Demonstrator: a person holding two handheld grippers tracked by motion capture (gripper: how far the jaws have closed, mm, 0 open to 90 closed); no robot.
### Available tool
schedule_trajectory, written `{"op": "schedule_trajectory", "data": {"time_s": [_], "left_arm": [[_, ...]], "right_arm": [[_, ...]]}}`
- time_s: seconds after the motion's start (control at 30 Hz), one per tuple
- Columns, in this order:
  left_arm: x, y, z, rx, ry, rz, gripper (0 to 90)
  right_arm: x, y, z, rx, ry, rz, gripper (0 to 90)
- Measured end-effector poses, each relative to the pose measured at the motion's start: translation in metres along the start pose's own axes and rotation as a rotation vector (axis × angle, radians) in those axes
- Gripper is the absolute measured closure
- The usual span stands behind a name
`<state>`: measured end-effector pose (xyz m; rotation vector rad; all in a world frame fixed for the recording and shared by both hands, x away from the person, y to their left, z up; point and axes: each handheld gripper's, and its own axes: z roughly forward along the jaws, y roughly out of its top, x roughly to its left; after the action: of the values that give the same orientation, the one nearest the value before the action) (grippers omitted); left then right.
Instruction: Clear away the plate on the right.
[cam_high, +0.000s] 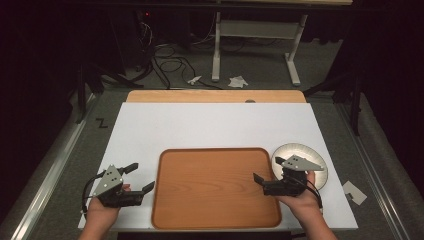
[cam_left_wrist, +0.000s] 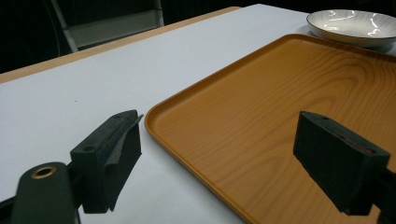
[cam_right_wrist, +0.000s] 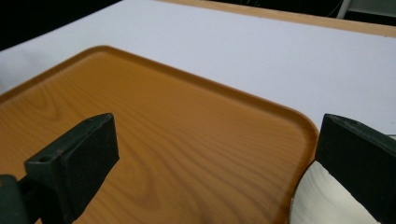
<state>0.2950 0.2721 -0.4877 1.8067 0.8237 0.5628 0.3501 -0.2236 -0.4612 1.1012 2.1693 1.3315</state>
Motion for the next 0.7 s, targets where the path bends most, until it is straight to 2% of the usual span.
{"op": "schedule_trajectory", "data": {"time_s": [0.07, 0.33, 0.7], "left_arm": [[-0.0008, 0.0002, 0.0002, 0.000, -0.001, 0.003, 15.7], [-0.0009, -0.0002, 0.0010, 0.002, 0.002, 0.002, 15.7], [-0.0003, 0.0002, 0.0000, 0.000, 0.001, 0.003, 15.7]], "right_arm": [[-0.0021, 0.0003, -0.0010, -0.008, 0.000, 0.021, 0.0], [-0.0004, -0.0002, 0.0005, -0.007, 0.020, -0.004, 0.0], [0.0004, -0.0006, 0.0017, 0.004, 0.029, -0.007, 0.0]]}}
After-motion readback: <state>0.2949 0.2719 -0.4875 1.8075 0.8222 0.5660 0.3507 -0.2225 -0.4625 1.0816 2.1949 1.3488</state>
